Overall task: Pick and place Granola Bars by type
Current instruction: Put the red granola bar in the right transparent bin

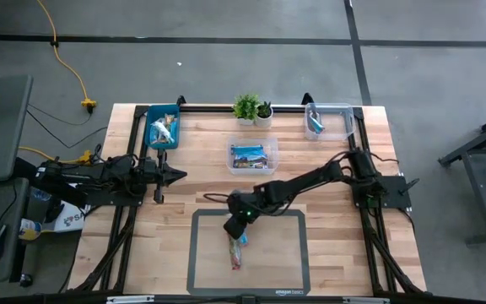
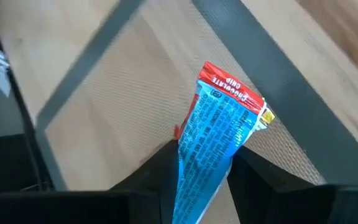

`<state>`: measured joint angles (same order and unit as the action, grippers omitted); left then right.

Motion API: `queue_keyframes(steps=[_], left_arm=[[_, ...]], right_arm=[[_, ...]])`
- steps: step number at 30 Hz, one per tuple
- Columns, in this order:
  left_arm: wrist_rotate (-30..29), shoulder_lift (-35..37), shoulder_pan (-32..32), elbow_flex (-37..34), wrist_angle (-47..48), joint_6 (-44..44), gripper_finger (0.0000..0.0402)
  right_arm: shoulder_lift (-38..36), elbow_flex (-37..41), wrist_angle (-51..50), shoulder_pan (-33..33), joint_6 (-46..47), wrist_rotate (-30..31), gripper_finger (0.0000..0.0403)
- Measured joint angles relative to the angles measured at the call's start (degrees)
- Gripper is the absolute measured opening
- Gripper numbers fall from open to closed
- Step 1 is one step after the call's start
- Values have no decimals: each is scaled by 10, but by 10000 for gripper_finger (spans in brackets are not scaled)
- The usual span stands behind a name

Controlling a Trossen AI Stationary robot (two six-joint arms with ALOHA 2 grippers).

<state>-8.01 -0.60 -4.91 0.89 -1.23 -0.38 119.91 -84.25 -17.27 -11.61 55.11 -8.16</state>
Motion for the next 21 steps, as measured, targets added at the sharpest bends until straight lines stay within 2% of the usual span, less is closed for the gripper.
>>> queue_keyframes(steps=[3,11,21], left_arm=[[0,0,0,0,0,0,1],[0,0,0,0,0,0,1],[0,0,0,0,0,0,1]], right_arm=[[-16,0,-4,2,-14,2,112],[-103,-1,-12,14,-61,63,112],[-244,-1,-40,33,-155,189,112]])
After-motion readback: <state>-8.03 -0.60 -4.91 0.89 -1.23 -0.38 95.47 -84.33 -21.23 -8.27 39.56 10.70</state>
